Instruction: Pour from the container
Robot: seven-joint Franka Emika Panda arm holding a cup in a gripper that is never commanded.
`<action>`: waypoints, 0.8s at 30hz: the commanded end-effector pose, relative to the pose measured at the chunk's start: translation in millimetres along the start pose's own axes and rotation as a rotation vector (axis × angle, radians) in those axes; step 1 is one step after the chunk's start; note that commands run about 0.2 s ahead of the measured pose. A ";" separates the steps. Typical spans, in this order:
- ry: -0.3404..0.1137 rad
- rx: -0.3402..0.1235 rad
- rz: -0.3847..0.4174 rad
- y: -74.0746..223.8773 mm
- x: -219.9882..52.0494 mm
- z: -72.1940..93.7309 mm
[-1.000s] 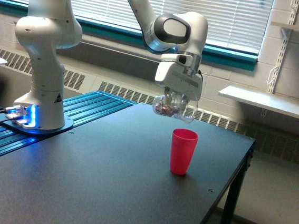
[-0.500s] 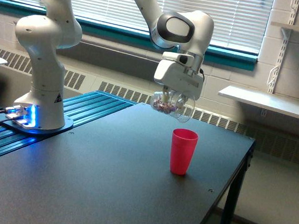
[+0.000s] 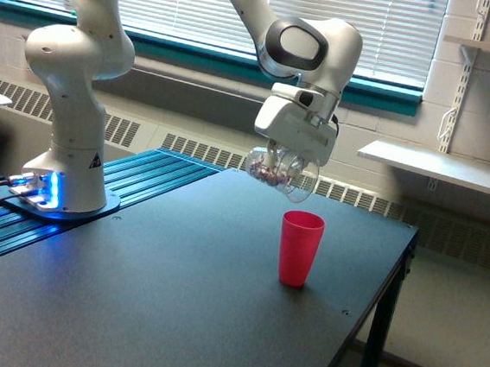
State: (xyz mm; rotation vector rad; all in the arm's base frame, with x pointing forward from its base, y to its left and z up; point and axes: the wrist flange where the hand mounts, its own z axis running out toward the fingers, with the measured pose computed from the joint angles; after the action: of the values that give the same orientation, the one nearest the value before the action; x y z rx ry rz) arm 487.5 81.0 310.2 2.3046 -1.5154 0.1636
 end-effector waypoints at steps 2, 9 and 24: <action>-0.038 -0.032 -0.032 -2.7 3.8 -2.7; -0.070 -0.096 -0.064 4.4 -1.8 3.0; -0.103 -0.172 -0.106 13.5 0.8 13.5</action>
State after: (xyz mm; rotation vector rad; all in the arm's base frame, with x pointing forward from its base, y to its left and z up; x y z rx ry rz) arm 470.1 75.5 300.6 2.2590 -1.4341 -0.0975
